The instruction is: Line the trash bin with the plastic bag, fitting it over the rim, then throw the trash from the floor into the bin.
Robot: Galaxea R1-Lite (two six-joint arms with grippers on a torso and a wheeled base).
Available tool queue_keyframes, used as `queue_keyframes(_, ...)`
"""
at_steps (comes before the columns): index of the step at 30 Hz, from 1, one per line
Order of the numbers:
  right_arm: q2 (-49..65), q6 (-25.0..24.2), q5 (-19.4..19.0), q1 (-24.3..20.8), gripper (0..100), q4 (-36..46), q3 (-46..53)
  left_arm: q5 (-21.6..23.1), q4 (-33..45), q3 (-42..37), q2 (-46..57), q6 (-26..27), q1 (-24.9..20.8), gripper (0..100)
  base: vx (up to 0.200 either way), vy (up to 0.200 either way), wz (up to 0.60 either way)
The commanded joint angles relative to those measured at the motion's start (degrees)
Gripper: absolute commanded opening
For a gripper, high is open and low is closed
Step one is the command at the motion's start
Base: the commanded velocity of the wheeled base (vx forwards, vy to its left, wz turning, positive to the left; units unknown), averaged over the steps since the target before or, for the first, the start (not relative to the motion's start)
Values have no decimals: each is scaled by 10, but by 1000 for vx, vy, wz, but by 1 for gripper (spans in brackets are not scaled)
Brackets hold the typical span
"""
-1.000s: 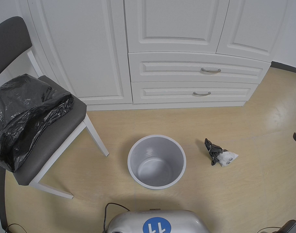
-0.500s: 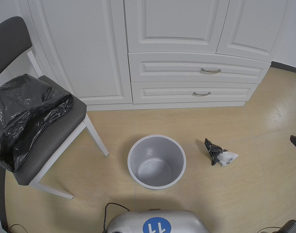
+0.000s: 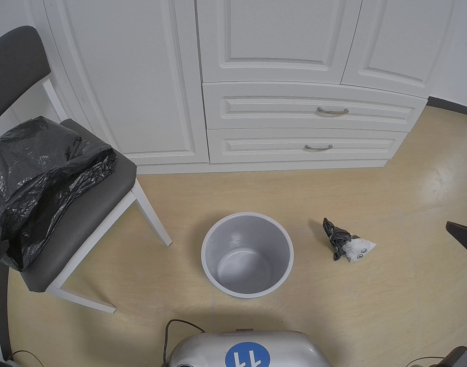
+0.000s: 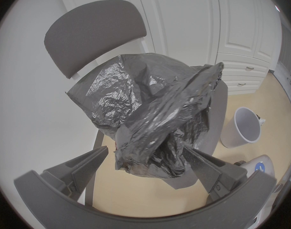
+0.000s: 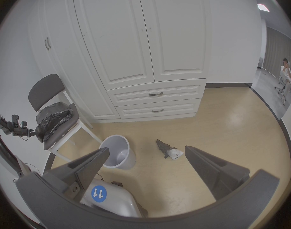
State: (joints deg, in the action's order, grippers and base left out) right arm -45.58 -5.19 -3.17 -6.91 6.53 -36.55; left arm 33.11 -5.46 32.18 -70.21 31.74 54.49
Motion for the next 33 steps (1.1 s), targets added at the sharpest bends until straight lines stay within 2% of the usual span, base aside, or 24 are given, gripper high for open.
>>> queue_keyframes(1, -2, 1, -2, 0, 100, 1, 3, 22, -19, 9, -71, -2, 18, 100, 0, 0, 0)
queue_keyframes(4, -1, 1, -2, 0, 100, 0, 5, 53, -46, 8, -110, -3, 21, 100, 0, 0, 0)
queue_keyframes(13, 7, 12, -2, 0, 100, 1, 6, 60, -98, -1, -167, -6, 11, 100, 0, 0, 0)
queue_keyframes(19, 10, 21, -3, 0, 100, 0, 10, 61, -99, -9, -132, -32, -5, 100, 0, 0, 0)
queue_keyframes(23, 9, 21, -3, 0, 100, 0, 11, 62, -99, -18, -40, -98, -30, 100, 0, 0, 0)
queue_keyframes(26, 9, 21, -3, 0, 100, 0, 11, 60, -99, -26, -3, -106, -39, 100, 0, 0, 0)
queue_keyframes(30, 9, 22, -3, 0, 100, 0, 11, 49, -99, -40, 24, -101, -52, 100, 0, 0, 0)
queue_keyframes(31, 10, 22, -3, 0, 100, 0, 11, 16, -100, -41, 18, -99, -72, 100, 0, 0, 0)
queue_keyframes(33, 10, 22, -3, 0, 100, 0, 11, -14, -101, -41, 14, -99, -87, 100, 0, 0, 0)
